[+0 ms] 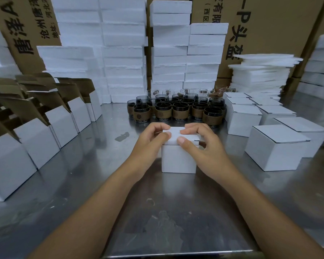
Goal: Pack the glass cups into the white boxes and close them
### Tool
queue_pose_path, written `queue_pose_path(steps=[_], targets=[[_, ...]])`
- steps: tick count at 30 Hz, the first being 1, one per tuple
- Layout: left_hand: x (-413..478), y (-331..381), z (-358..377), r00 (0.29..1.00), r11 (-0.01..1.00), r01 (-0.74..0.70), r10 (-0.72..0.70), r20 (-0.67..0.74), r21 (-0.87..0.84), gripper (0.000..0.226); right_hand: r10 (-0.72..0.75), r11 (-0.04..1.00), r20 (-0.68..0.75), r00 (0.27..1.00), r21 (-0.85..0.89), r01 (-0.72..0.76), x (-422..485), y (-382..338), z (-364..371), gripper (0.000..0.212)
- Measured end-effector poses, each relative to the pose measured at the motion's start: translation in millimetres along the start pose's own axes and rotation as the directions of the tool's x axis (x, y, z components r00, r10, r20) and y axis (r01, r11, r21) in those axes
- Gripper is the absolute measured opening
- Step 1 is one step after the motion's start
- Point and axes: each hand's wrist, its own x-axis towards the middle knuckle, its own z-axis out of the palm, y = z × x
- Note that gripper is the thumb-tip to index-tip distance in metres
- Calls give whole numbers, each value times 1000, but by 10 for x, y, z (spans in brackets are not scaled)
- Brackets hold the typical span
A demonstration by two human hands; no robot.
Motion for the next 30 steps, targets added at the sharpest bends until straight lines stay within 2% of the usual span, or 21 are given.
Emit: queue_pose_path(steps=[3, 5, 8, 11, 14, 16, 19, 21, 24, 27, 30], targets=[[-16, 8, -9, 1000, 999, 3, -2, 26, -40, 17, -33, 999, -3, 999, -24, 33, -17, 10, 19, 7], [-30, 15, -9, 999, 999, -5, 6, 44, -40, 20, -75, 992, -1, 997, -102, 74, -38, 24, 29, 11], [-29, 4, -11, 999, 999, 10, -7, 47, -50, 21, -118, 967, 24, 993, -225, 121, -70, 42, 28, 27], [-25, -8, -12, 998, 993, 64, -62, 24, -98, 23, -92, 955, 47, 995, -277, 101, -61, 21, 5, 39], [-24, -4, -6, 991, 978, 136, -137, 4, -161, 21, -22, 922, 144, 989, -380, 75, 38, -44, -97, 51], [-8, -3, -7, 985, 972, 170, -174, -12, -165, 18, 58, 861, 260, 964, -501, 83, 171, -143, -205, 60], [2, 10, -16, 982, 972, 181, -186, -22, -148, 16, 217, 670, 374, 902, -729, 142, 439, -261, -378, 74], [-4, 12, -20, 983, 972, 179, -183, -11, -150, 17, 314, 550, 376, 872, -820, 156, 591, -277, -498, 76], [-6, -3, -33, 984, 971, 175, -178, -5, -165, 18, 412, 445, 338, 846, -885, 137, 712, -208, -696, 71], [13, -23, -46, 985, 970, 169, -173, -10, -175, 17, 469, 381, 287, 835, -919, 102, 770, -100, -901, 67], [31, -38, -39, 985, 968, 170, -175, -10, -183, 15, 511, 364, 255, 821, -929, 63, 806, -8, -1078, 65]])
